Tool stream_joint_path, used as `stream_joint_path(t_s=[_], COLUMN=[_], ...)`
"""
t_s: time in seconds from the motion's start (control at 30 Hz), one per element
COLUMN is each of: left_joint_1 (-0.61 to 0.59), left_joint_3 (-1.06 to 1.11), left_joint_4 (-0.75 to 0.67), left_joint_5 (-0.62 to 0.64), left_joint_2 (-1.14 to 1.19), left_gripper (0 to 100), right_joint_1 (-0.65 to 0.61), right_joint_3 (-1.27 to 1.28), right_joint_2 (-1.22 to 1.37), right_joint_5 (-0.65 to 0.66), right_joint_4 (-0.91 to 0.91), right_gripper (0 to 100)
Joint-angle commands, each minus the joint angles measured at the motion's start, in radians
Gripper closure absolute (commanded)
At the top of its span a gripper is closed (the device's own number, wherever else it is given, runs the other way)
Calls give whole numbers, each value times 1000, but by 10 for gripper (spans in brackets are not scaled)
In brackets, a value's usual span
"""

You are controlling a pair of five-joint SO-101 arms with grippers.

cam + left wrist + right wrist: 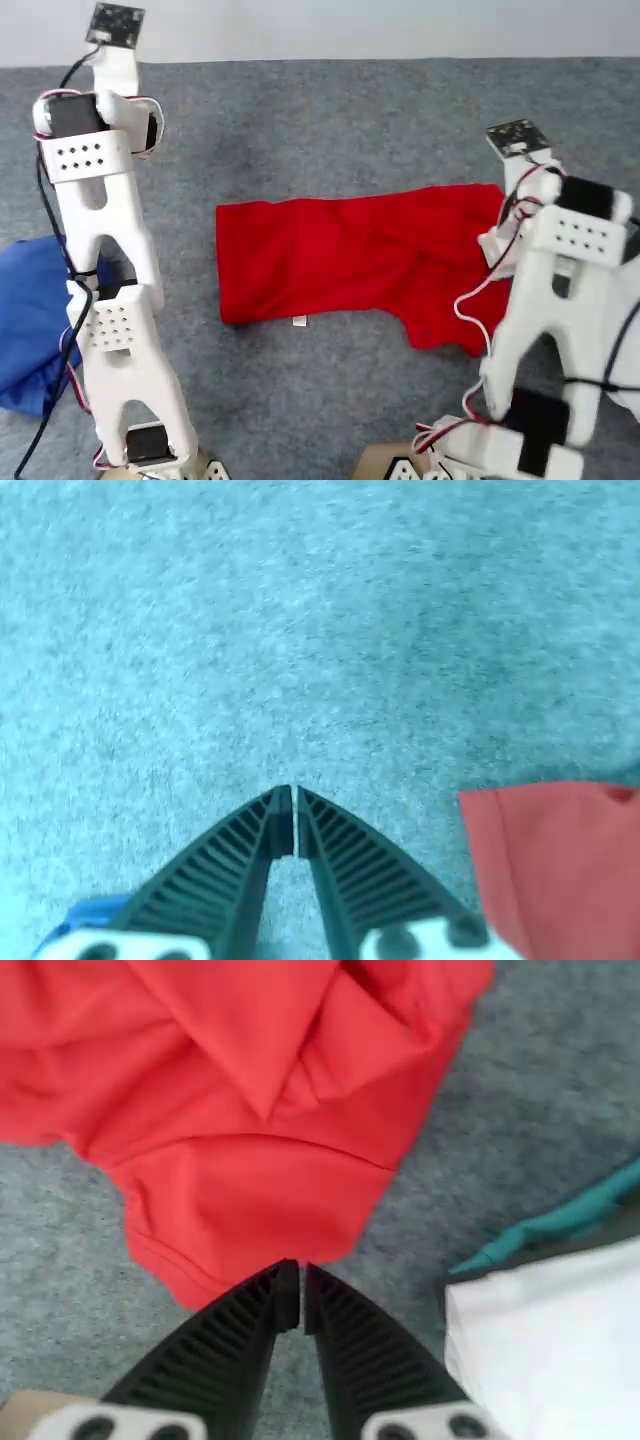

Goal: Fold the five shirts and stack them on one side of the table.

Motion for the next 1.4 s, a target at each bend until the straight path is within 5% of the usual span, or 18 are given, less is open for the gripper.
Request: stream_joint_path(t_s=[0.0,0.63,1.37], left_joint_1=[-8,-100,-100], left_joint_3=[31,605,694], left_joint_4=[28,20,-35], left_joint_5=[14,-31,-32], left_joint_2=[-141,-733,-753], left_gripper=[982,982,982], right_joint_1=[-41,-208,-186], right_joint_3=[-87,-368,-410], right_joint_2=[65,515,581], right_joint_5=[-51,-87,-87], right_joint_4=[-2,-2,30], right_gripper=[885,887,883])
